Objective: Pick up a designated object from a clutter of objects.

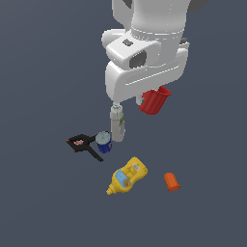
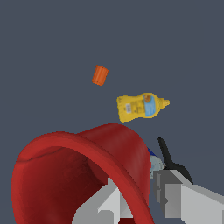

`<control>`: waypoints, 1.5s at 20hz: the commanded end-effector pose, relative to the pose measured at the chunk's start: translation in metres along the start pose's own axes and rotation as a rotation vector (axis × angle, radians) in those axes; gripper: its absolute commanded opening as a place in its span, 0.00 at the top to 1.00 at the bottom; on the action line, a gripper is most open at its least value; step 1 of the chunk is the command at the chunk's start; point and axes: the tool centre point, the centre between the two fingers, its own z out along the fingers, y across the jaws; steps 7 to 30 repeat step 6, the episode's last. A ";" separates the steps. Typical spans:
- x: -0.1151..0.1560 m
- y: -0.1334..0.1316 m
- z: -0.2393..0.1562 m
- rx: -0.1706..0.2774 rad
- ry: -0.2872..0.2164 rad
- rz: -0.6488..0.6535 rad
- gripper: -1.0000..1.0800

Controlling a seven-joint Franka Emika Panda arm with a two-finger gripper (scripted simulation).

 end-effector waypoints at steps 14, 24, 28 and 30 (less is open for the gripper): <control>0.004 0.004 -0.011 -0.001 0.002 0.000 1.00; 0.004 0.004 -0.011 -0.001 0.002 0.000 1.00; 0.004 0.004 -0.011 -0.001 0.002 0.000 1.00; 0.004 0.004 -0.011 -0.001 0.002 0.000 1.00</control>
